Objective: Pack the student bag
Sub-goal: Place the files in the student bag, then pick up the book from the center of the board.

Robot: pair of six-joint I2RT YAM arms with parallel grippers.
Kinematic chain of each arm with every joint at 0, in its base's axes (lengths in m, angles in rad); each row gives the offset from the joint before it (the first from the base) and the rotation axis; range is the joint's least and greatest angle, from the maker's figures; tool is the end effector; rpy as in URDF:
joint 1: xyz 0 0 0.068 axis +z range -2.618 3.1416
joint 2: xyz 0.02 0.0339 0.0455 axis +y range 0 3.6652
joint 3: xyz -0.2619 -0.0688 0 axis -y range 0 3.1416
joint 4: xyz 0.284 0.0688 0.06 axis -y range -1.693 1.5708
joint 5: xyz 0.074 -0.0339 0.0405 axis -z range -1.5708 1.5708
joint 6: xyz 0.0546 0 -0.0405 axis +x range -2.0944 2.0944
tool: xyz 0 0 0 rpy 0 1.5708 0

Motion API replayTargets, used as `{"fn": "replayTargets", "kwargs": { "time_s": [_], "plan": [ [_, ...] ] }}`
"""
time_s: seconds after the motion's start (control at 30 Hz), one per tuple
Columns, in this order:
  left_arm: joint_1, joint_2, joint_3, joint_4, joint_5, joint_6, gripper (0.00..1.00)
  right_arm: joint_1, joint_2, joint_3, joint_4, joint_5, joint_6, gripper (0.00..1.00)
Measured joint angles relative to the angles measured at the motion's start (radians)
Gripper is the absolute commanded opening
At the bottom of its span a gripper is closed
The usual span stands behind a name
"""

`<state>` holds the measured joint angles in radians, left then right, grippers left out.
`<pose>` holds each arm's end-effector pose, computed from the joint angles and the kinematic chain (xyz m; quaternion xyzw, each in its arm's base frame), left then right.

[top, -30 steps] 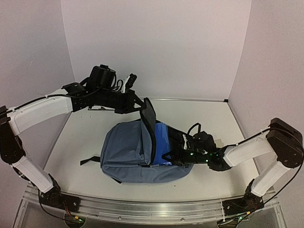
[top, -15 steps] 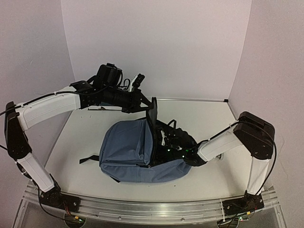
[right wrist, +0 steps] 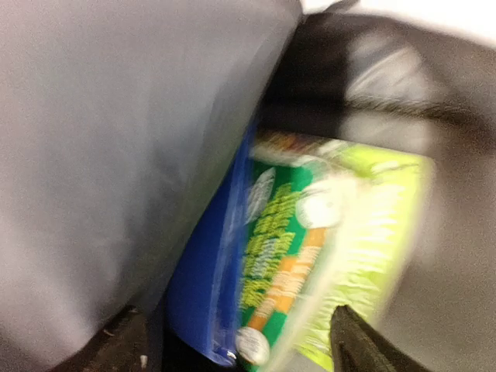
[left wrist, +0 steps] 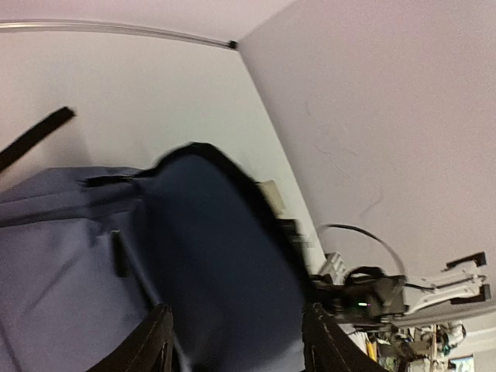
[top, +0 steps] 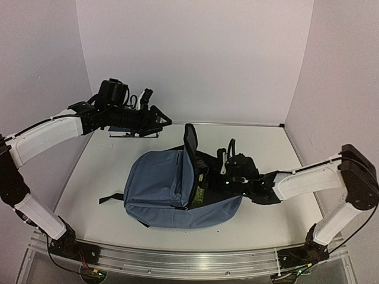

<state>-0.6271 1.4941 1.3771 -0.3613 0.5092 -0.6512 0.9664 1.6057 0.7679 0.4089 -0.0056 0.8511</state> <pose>0.3059 -0.2545 0.3451 0.1209 0.8285 -0.4726 0.2751 0.2161 0.3134 0.1508 -0.0500 0.8399 0.4277 0.3304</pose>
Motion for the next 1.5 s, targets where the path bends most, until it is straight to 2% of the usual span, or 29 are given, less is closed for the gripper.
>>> {"fn": "replayTargets", "kwargs": {
  "time_s": [0.07, 0.2, 0.4, 0.63, 0.7, 1.0, 1.2, 1.5],
  "plan": [
    [0.075, -0.020, -0.031, -0.017, -0.022, -0.001, 0.88, -0.001, -0.103, -0.005, -0.100, 0.085, -0.025, 0.95],
    [0.211, -0.051, -0.097, -0.047, -0.082, -0.004, 0.94, -0.002, -0.280, 0.000, -0.236, 0.221, -0.067, 0.98],
    [0.380, -0.040, -0.247, 0.106, -0.158, -0.098, 0.89, -0.002, -0.340, 0.062, -0.323, 0.308, -0.103, 0.98],
    [0.459, 0.198, -0.288, 0.434, -0.241, -0.262, 0.83, -0.002, -0.317, 0.107, -0.357, 0.314, -0.121, 0.98],
    [0.465, 0.297, -0.270, 0.513, -0.266, -0.291, 0.82, -0.002, -0.312, 0.110, -0.359, 0.314, -0.122, 0.98],
    [0.505, 0.595, -0.076, 0.654, -0.294, -0.350, 0.76, -0.002, -0.297, 0.153, -0.374, 0.314, -0.131, 0.98],
    [0.539, 0.732, 0.077, 0.692, -0.270, -0.361, 0.67, -0.002, -0.235, 0.210, -0.373, 0.315, -0.148, 0.98],
    [0.549, 0.846, 0.178, 0.695, -0.218, -0.381, 0.64, -0.006, -0.166, 0.254, -0.376, 0.311, -0.170, 0.98]
  ]
}}
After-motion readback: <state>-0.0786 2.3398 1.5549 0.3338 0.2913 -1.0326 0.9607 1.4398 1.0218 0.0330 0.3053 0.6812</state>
